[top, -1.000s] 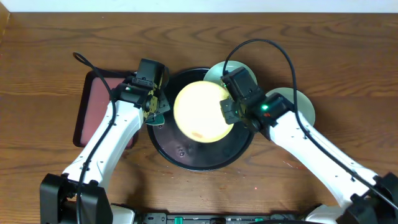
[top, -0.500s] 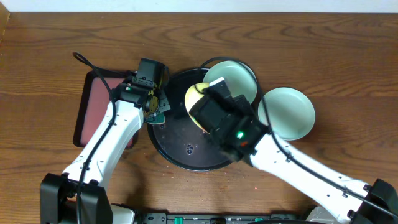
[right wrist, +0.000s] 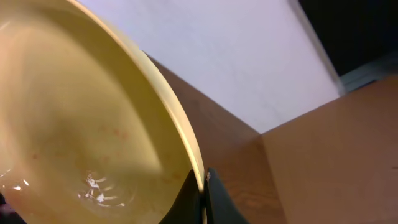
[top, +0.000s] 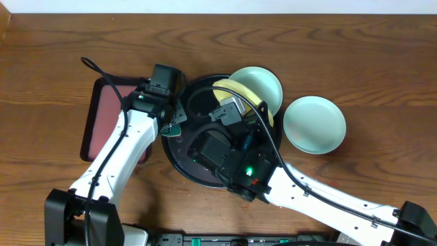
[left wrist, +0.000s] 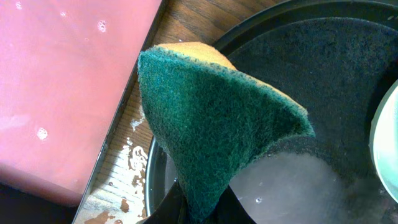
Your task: Clean dirty plates on tray and stack at the side
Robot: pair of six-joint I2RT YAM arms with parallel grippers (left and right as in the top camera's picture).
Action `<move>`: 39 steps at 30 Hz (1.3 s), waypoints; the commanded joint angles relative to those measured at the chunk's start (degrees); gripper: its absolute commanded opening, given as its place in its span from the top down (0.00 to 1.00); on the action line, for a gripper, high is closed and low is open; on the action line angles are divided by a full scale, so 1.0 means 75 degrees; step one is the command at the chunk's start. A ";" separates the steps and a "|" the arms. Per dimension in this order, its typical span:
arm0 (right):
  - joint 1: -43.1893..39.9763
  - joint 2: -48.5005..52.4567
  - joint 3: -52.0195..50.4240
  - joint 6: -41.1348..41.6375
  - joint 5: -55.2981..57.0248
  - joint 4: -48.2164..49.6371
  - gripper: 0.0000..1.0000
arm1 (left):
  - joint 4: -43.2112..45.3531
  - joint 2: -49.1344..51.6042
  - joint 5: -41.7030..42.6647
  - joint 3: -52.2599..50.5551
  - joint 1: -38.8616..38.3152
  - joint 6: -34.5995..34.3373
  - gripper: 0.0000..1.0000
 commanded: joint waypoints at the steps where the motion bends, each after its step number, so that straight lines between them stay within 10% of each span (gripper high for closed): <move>1: 0.0064 -0.0105 0.0146 0.0443 0.0662 -0.0052 0.99 | -0.0009 0.0047 -0.0009 0.0146 0.0038 0.0134 0.92; 11: -0.0679 -0.0157 0.0140 0.0886 -0.3998 -0.0507 0.99 | 0.0000 0.0047 -0.0009 0.0146 0.0038 0.0134 0.93; 23: -0.4336 -0.1460 0.0140 0.0877 -0.8361 -0.0941 0.99 | -0.0003 0.0047 -0.0015 0.0137 0.0038 0.0137 0.93; 39: -0.8935 -0.0938 -0.1169 0.0883 -0.8775 -0.1370 0.99 | -0.0003 0.0047 -0.0015 0.0137 0.0038 0.0137 0.93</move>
